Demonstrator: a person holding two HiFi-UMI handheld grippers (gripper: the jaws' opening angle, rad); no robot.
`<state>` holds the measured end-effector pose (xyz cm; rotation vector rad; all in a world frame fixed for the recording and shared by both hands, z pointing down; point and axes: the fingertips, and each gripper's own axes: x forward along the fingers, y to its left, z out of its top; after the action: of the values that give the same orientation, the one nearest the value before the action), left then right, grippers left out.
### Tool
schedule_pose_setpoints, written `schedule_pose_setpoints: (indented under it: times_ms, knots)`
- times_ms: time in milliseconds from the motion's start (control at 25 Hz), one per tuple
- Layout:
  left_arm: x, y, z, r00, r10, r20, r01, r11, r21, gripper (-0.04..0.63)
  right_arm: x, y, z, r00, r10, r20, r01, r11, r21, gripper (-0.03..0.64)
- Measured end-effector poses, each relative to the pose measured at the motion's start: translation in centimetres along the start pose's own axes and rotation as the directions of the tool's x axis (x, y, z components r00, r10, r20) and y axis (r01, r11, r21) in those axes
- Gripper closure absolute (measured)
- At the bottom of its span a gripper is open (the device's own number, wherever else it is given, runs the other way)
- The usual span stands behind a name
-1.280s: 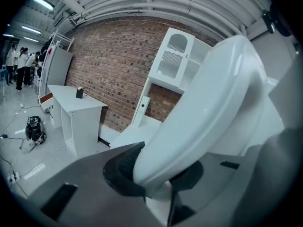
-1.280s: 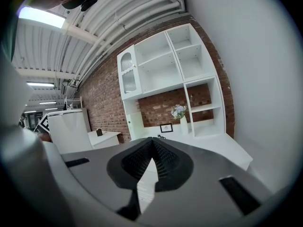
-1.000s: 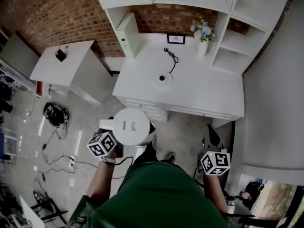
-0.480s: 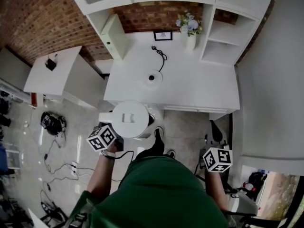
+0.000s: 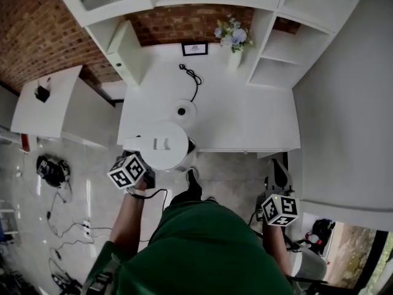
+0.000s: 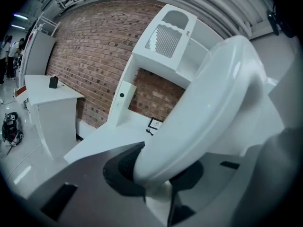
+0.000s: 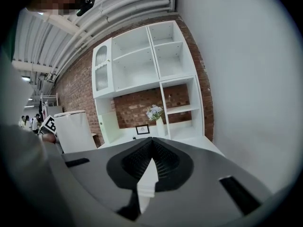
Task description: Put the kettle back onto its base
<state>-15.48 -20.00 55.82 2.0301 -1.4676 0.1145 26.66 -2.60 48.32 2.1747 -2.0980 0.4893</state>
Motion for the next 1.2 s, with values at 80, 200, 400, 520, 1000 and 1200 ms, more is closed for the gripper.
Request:
schedule_pose_setpoints:
  times_ms: [80, 200, 400, 520, 1000, 1200]
  knots:
    - [2.8, 0.7, 1.0, 1.000, 0.001, -0.003, -0.001, 1.000, 0.001, 0.494, 2.6, 0.2, 0.8, 1.000, -0.009, -0.012, 0.009, 1.000, -0.014, 0.595]
    - [7.3, 2.1, 2.6, 1.000, 0.004, -0.010, -0.004, 1.000, -0.006, 0.494, 6.8, 0.4, 2.0, 0.999, -0.018, -0.030, 0.017, 0.999, -0.030, 0.595]
    - [13.9, 5.3, 4.9, 1.000, 0.016, -0.020, -0.016, 1.000, -0.002, 0.494, 12.9, 1.8, 3.4, 0.998, -0.023, -0.059, 0.022, 0.999, -0.029, 0.595]
    - [17.4, 7.0, 5.7, 1.000, 0.011, -0.027, -0.011, 1.000, 0.004, 0.492, 15.8, 2.5, 3.5, 0.996, -0.032, -0.080, 0.028, 0.998, -0.052, 0.595]
    - [25.6, 6.6, 5.5, 0.998, 0.006, -0.066, -0.003, 0.999, 0.035, 0.492, 28.0, 4.9, 9.9, 0.996, 0.086, -0.005, -0.086, 0.987, -0.137, 0.595]
    - [26.5, 5.6, 4.9, 0.999, 0.022, -0.042, -0.019, 0.998, 0.066, 0.492, 30.9, 6.9, 10.3, 0.974, 0.226, -0.014, -0.226, 0.963, -0.150, 0.595]
